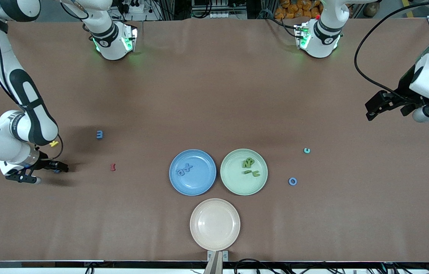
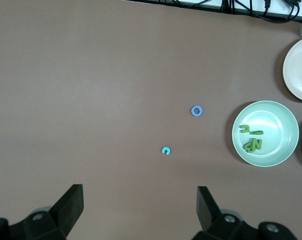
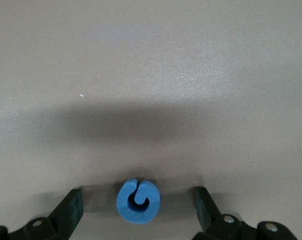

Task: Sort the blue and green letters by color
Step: 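Grasp the blue G with the right gripper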

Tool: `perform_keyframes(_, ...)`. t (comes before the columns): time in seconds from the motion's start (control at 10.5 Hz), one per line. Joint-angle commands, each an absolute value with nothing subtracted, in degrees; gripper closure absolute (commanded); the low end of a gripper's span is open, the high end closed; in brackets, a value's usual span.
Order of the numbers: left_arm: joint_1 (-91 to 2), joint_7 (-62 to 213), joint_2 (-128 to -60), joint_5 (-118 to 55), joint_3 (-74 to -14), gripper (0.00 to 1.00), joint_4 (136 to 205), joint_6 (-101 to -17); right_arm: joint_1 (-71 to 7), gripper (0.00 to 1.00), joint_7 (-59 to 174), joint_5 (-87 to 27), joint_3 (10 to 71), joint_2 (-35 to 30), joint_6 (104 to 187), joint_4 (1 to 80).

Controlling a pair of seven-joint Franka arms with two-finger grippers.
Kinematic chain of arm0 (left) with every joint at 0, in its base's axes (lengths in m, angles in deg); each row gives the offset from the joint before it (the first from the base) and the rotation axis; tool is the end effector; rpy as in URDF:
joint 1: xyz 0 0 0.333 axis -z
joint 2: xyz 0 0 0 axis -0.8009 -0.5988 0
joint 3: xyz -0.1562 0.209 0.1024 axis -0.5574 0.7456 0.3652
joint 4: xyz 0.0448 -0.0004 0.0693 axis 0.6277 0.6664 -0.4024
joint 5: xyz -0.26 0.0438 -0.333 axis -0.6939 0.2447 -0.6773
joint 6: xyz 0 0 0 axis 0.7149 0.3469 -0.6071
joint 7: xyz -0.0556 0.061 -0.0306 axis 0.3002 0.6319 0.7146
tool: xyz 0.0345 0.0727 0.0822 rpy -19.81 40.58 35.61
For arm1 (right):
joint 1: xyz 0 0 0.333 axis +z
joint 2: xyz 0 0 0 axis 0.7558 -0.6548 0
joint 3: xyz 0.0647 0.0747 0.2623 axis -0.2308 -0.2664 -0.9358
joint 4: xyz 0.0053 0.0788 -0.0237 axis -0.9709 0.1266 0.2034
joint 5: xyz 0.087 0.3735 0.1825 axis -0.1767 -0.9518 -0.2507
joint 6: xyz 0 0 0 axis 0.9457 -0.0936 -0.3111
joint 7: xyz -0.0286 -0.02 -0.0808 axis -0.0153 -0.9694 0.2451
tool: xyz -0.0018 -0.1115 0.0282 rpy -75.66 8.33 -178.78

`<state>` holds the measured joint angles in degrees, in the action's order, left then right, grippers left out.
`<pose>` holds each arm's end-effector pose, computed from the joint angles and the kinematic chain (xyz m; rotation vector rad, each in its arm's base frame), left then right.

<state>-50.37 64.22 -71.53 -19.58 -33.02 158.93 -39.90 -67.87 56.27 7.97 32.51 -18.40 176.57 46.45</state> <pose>0.6066 -0.1028 0.5829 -3.1156 -0.1948 -0.1950 0.6230 -0.1788 0.1025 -3.1243 0.2505 -0.0807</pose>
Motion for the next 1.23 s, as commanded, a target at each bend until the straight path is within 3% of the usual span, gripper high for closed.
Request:
perform_keyframes(0.0, -50.93, 65.10, -70.96, -20.95, -34.04, 0.00, 157.62, -39.03, -68.08, 0.00, 56.09, 7.50, 31.90, -14.96, 173.87, 48.64)
perform_keyframes(0.28, -51.54, 65.36, -69.98, -20.87, -33.61, 0.00, 157.53, -37.80, -68.08, 0.00, 55.92, 7.50, 31.90, -14.78, 173.85, 48.64)
perform_keyframes(0.38, -51.63, 65.45, -70.07, -20.87, -33.43, 0.00, 157.53, -37.80, -68.00, 0.05, 55.92, 7.59, 31.90, -14.87, 173.94, 48.72)
perform_keyframes(0.57, -51.64, 65.45, -70.16, -20.60, -33.26, 0.00, 157.53, -37.80, -67.73, 0.65, 55.83, 7.59, 31.90, -15.13, 174.03, 48.72)
perform_keyframes(0.66, -51.72, 65.54, -70.25, -20.52, -33.26, 0.00, 157.53, -37.80, -67.73, 0.87, 55.83, 7.67, 31.90, -15.22, 174.29, 48.72)
perform_keyframes(0.76, -51.72, 65.54, -70.34, -20.43, -33.17, 0.00, 157.53, -37.80, -67.73, 1.00, 55.39, 7.67, 31.90, -15.31, 174.38, 48.72)
perform_keyframes(1.14, -51.72, 66.07, -70.34, -20.60, -33.17, 0.00, 157.53, -37.80, -67.64, 1.00, 55.47, 7.67, 31.73, -14.87, 173.69, 48.72)
